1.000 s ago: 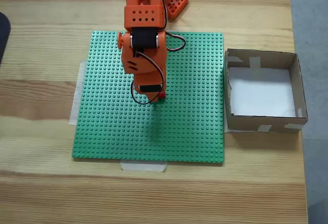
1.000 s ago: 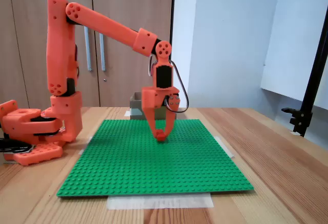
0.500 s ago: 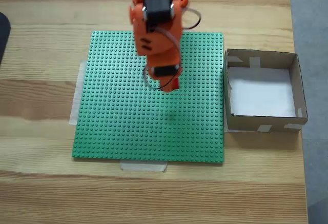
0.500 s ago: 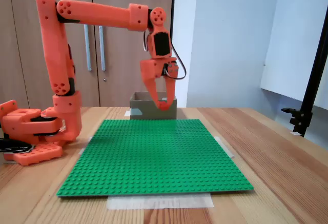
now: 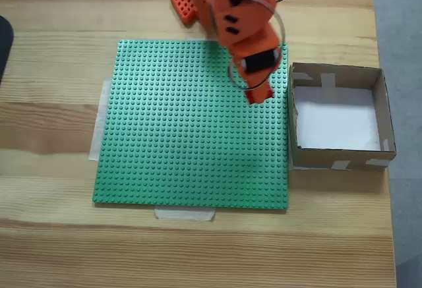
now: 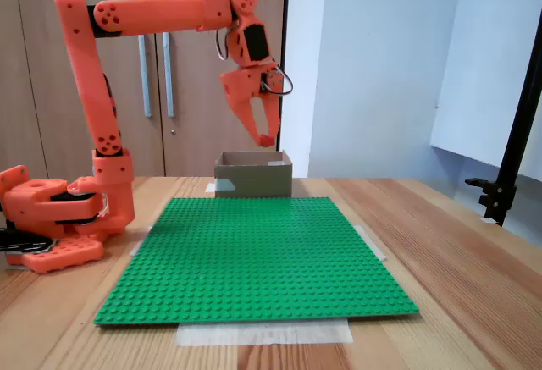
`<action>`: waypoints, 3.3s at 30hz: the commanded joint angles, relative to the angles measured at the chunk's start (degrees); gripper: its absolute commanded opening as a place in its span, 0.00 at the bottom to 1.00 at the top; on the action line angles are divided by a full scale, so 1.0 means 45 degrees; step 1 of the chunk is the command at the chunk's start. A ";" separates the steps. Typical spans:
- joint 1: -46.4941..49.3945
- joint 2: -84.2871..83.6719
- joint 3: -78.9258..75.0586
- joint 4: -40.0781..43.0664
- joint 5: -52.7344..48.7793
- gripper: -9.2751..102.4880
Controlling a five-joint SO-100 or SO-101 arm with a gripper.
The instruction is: Pick the red lego block and put it in the box.
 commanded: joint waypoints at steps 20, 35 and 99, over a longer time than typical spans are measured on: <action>-0.4004 -0.0703 -0.2422 0.0020 0.0645 0.11; -0.4922 -0.4160 -0.5527 -0.0078 0.1094 0.11; -0.4902 -0.6094 -0.6074 -0.0254 0.2031 0.21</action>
